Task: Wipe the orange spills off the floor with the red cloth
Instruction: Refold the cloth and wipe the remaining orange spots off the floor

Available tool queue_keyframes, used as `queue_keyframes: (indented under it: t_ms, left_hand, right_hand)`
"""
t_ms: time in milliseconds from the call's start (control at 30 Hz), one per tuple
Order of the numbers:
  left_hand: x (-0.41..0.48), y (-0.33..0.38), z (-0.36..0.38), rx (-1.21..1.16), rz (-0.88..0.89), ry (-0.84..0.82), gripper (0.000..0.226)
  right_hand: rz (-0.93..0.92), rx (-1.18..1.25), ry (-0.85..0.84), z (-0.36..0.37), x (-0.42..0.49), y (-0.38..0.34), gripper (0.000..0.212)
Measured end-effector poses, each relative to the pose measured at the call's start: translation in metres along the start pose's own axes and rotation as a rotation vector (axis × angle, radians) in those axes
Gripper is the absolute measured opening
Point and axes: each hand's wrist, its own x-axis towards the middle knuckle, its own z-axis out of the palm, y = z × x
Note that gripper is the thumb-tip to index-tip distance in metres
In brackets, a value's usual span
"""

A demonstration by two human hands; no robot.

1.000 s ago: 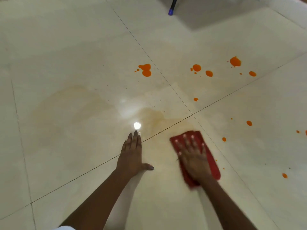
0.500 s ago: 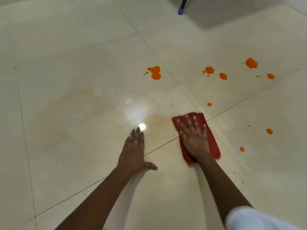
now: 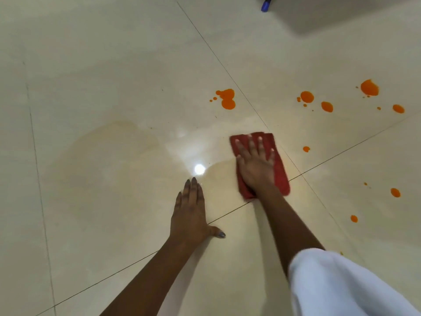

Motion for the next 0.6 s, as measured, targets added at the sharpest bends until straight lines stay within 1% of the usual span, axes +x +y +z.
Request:
queue_keyframes:
  t_ms: [67,133,167,200,233,300,333,367,400,433,500,533,600]
  left_hand:
    - [-0.001,-0.003,-0.001,-0.012,0.017,0.001,0.139]
    - [-0.003,-0.004,-0.001,-0.025,0.025,-0.011,0.137]
    - [-0.003,-0.005,-0.001,-0.029,0.022,-0.01,0.137]
    - [-0.003,-0.005,0.0,-0.036,0.018,-0.01,0.138]
    - [-0.003,-0.005,0.001,-0.041,0.017,-0.011,0.138]
    - [-0.001,-0.003,0.003,-0.037,0.027,-0.013,0.139]
    - [-0.002,-0.002,0.002,-0.03,0.027,-0.018,0.14]
    - [-0.002,-0.002,0.001,-0.025,0.023,-0.018,0.14]
    - [-0.003,-0.003,0.002,-0.021,0.02,-0.013,0.14]
    - [-0.002,-0.004,0.001,-0.021,0.022,-0.014,0.14]
    - [-0.004,-0.002,-0.004,-0.03,0.034,-0.028,0.139]
    - [-0.004,-0.001,-0.006,-0.029,0.034,-0.028,0.138]
    - [-0.007,0.003,-0.01,-0.046,0.036,-0.023,0.139]
  right_hand:
    - [-0.153,-0.001,-0.029,0.007,-0.008,-0.034,0.05]
    - [-0.349,-0.036,-0.056,0.019,-0.047,-0.031,0.052]
    - [-0.391,-0.018,-0.045,0.022,-0.067,-0.016,0.054]
    - [-0.386,0.003,-0.028,0.021,-0.079,0.002,0.054]
    - [-0.339,0.003,-0.002,0.018,-0.078,0.02,0.054]
    - [-0.138,-0.036,0.002,0.005,-0.043,0.041,0.053]
    - [-0.042,-0.022,-0.009,-0.002,-0.022,0.037,0.051]
    - [0.003,-0.005,-0.012,-0.006,-0.005,0.025,0.05]
    - [-0.013,-0.008,-0.009,-0.005,0.004,0.006,0.049]
    - [-0.076,-0.012,-0.011,-0.001,0.003,-0.013,0.05]
    - [-0.235,-0.014,-0.033,0.013,-0.028,-0.036,0.049]
    - [-0.273,-0.023,-0.028,0.02,-0.051,-0.037,0.049]
    - [-0.246,-0.028,-0.012,0.026,-0.093,-0.019,0.051]
